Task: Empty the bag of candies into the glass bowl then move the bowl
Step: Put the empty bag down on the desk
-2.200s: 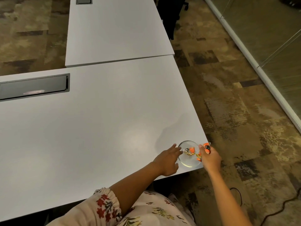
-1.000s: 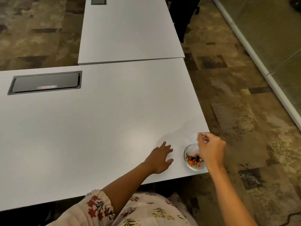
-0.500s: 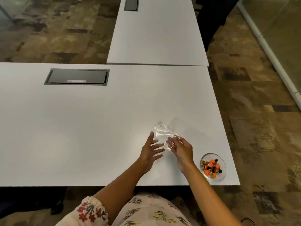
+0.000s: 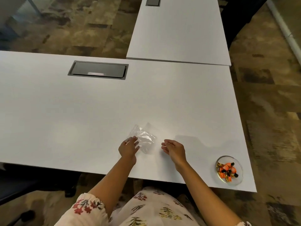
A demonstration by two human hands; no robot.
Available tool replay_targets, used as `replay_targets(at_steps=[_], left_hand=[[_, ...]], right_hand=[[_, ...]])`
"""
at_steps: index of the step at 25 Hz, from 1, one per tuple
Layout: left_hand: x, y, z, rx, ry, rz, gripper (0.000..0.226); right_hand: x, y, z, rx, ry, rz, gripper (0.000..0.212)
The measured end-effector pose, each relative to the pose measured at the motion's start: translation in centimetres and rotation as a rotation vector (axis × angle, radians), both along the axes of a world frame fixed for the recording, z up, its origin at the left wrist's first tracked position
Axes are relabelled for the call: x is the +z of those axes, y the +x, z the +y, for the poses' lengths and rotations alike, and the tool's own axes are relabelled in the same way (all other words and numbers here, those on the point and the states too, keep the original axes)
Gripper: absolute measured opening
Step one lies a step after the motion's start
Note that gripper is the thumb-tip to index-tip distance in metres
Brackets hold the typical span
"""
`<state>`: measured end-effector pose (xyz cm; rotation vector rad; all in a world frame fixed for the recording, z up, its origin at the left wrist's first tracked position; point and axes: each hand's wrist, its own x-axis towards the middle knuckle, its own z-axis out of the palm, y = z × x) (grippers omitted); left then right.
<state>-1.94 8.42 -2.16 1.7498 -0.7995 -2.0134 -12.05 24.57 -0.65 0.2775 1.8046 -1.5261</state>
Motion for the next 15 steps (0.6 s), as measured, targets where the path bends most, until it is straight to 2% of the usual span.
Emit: replay_targets(at_steps=[4,9,12,15], left_hand=[[-0.8,1.8,-2.2,0.125,0.023,-0.041,0.036],[-1.7,2.4,-3.2,0.142,0.042,-0.101,0.035],[-1.9,2.4,-2.6,0.125,0.026,-0.231,0.037],[-1.2,1.7,-1.9,0.169,-0.073,-0.418,0.056]], right_hand=[[-0.5,0.3,-0.1,0.067,0.042,0.001,0.014],[-0.6,-0.1,0.2,0.083,0.062,0.004,0.014],[-0.7,-0.3,0.4,0.083,0.058,0.023,0.017],[-0.6,-0.7,1.1,0.065,0.063,0.063,0.019]])
